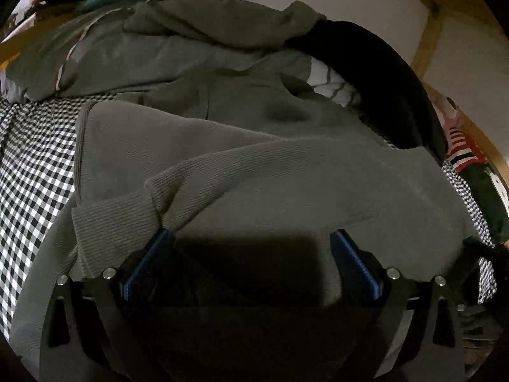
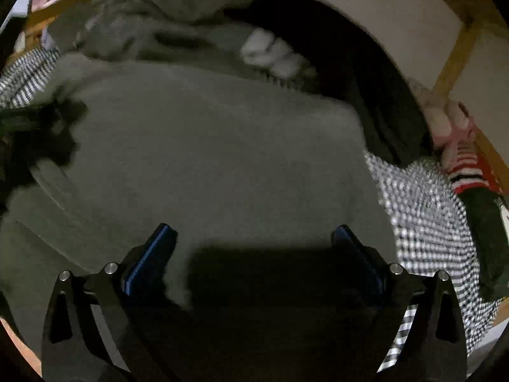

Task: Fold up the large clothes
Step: 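Release the sleeve and press both grippers flat onto the folded sweatshirt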

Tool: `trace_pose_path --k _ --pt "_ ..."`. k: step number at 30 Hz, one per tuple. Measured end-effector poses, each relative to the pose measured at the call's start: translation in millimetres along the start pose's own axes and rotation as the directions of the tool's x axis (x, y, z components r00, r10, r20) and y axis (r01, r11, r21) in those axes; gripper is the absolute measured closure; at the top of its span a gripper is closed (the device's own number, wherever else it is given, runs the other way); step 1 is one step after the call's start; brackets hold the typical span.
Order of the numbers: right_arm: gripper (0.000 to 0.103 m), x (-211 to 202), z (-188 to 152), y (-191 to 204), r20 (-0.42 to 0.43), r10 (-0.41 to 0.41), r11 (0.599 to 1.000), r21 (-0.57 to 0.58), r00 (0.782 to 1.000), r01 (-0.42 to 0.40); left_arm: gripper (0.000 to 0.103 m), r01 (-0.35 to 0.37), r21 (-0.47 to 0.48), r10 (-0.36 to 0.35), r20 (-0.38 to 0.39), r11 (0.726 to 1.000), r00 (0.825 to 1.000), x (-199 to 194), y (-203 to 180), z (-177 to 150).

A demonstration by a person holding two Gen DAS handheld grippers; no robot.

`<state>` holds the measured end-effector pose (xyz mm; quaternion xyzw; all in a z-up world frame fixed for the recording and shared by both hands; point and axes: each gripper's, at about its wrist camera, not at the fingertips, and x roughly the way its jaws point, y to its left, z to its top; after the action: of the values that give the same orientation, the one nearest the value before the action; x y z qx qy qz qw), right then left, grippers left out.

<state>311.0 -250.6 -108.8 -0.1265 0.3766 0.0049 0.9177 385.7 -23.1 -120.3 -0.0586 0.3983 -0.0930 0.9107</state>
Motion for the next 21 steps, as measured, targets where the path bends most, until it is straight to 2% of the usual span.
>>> trace_pose_path --k 2,3,4,6,7,8,10,14,15,18,19,21 --pt "0.004 -25 9 -5 0.112 -0.034 0.999 0.041 0.993 0.029 0.005 -0.002 0.001 0.002 0.004 1.000 1.000 -1 1 -2" --pt "0.004 -29 14 -11 0.138 -0.074 0.995 0.079 0.988 0.064 0.005 -0.007 0.003 0.007 0.007 1.000 1.000 -1 0 -2" --pt "0.004 -27 17 -15 0.127 -0.086 0.992 0.105 0.988 0.073 0.005 -0.010 0.005 0.010 0.009 1.000 1.000 -2 -1 -3" --pt "0.004 5 21 -30 -0.008 -0.095 0.981 0.169 0.995 0.095 0.005 -0.019 0.007 0.019 0.013 1.000 1.000 -3 -3 -4" --pt "0.003 35 14 -39 -0.135 -0.094 0.975 0.189 0.986 0.119 0.005 -0.022 0.007 0.022 0.014 1.000 1.000 -4 -3 -4" --pt "0.003 53 5 -42 -0.177 -0.073 0.977 0.183 0.981 0.106 0.005 -0.024 0.010 0.024 0.015 1.000 1.000 -4 -4 -5" --pt "0.003 50 -2 -39 -0.102 -0.095 0.982 0.152 0.990 0.110 0.005 -0.032 0.013 0.032 0.016 0.999 0.999 -4 -5 -5" --pt "0.003 32 -4 -30 -0.087 -0.135 0.981 0.127 0.987 0.146 0.005 -0.031 0.011 0.031 0.015 0.999 0.999 -4 -5 -5" --pt "0.003 22 -3 -30 -0.057 -0.132 0.981 0.134 0.990 0.138 0.005 -0.035 0.011 0.035 0.018 0.999 0.999 -5 -6 -5" --pt "0.003 -4 0 -21 0.075 -0.065 0.990 0.131 0.995 0.054 0.005 -0.055 0.018 0.054 0.037 0.998 0.998 -8 -9 -7" --pt "0.003 -4 0 -12 0.088 -0.023 0.994 0.107 0.996 0.013 0.005 -0.061 0.019 0.060 0.037 0.998 0.997 -8 -10 -7" --pt "0.003 8 -4 4 0.035 -0.017 0.998 0.056 0.999 0.015 0.005 -0.061 0.018 0.060 0.035 0.998 0.998 -8 -10 -7"
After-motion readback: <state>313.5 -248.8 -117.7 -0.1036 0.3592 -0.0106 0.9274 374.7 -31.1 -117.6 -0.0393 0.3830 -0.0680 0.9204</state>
